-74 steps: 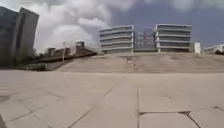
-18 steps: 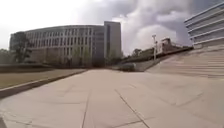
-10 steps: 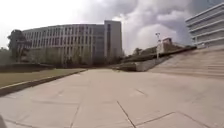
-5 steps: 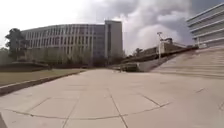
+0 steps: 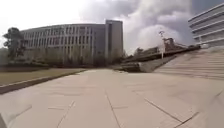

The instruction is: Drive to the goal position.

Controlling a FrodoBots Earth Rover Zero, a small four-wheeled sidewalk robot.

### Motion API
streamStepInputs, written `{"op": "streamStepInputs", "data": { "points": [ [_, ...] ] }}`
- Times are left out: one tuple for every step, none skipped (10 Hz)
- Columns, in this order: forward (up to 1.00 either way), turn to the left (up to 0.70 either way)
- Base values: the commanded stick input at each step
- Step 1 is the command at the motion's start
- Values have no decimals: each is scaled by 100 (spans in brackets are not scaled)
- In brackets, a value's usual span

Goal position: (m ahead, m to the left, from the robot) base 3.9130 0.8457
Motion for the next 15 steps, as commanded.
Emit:
{"op": "streamStepInputs", "data": {
  "points": [
    [100, 0],
    [100, 0],
    [100, 0],
    [100, 0],
    [100, 0],
    [100, 0],
    [100, 0],
    [100, -33],
    [100, -37],
    [100, -3],
    [100, 0],
    [100, 0],
    [100, 0],
    [100, 0],
    [100, 0]
  ]
}}
